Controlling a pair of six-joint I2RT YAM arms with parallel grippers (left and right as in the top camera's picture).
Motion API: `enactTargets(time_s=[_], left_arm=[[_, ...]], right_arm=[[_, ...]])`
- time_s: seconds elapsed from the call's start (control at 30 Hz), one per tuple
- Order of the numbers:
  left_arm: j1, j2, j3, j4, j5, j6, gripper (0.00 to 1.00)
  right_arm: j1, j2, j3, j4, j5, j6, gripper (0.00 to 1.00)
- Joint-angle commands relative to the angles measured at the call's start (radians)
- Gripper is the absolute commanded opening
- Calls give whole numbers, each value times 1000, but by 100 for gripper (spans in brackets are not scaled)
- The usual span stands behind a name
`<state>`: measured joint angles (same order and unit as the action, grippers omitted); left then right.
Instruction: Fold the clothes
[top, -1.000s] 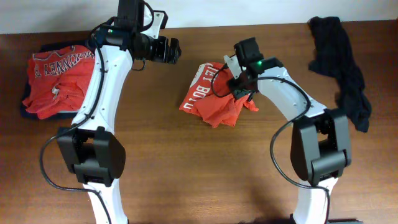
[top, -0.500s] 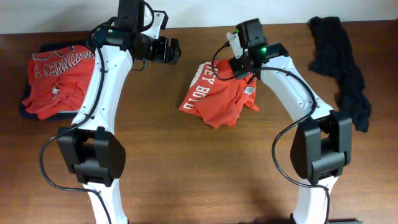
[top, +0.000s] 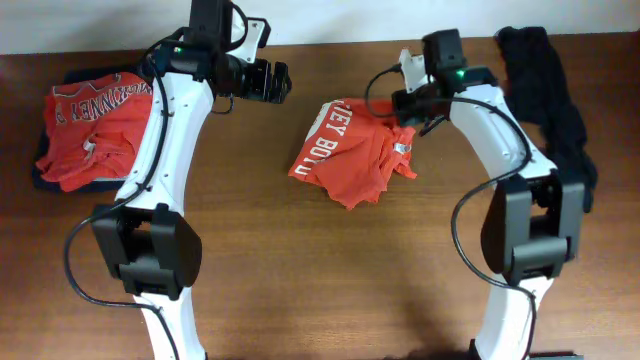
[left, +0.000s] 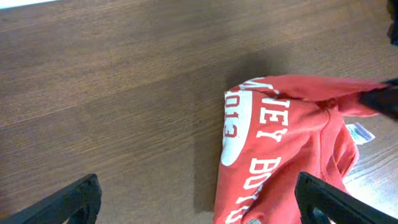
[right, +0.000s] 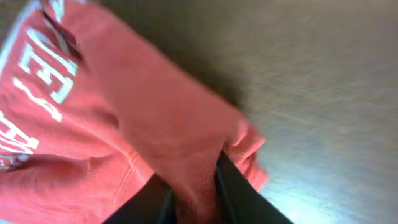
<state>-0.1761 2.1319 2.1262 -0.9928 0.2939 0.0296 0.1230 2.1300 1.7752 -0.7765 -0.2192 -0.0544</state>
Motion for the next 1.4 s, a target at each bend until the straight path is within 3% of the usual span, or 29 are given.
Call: enactTargets(time_s=[0.0, 0.1, 0.17, 0.47, 0.7, 0.9, 1.23, 1.37], left_arm=[[4, -20, 5, -17, -6, 21, 99], [4, -20, 5, -34, -7, 28, 99], [4, -20, 5, -42, -6, 32, 99], [2, -20, 5, -49, -6, 40, 99], [-14, -20, 5, -69, 14, 66, 99], [-144, -16, 5, -58, 9, 113, 96], [-512, 142, 5, 6, -464, 144, 95], [-573, 218, 5, 38, -549, 140, 95]], right_arm=[[5, 62, -16, -14, -40, 53, 39], [-12, 71, -16, -18, -39, 111, 70], [-31, 60, -11, -25, -43, 169, 84], [-157, 9, -4, -128, -348, 296, 94], [-218, -9, 18, -154, -357, 306, 99], [-317, -61, 123, -216, -352, 293, 99], [-492, -61, 193, -409, -349, 189, 99], [-497, -61, 193, -433, -346, 167, 98]])
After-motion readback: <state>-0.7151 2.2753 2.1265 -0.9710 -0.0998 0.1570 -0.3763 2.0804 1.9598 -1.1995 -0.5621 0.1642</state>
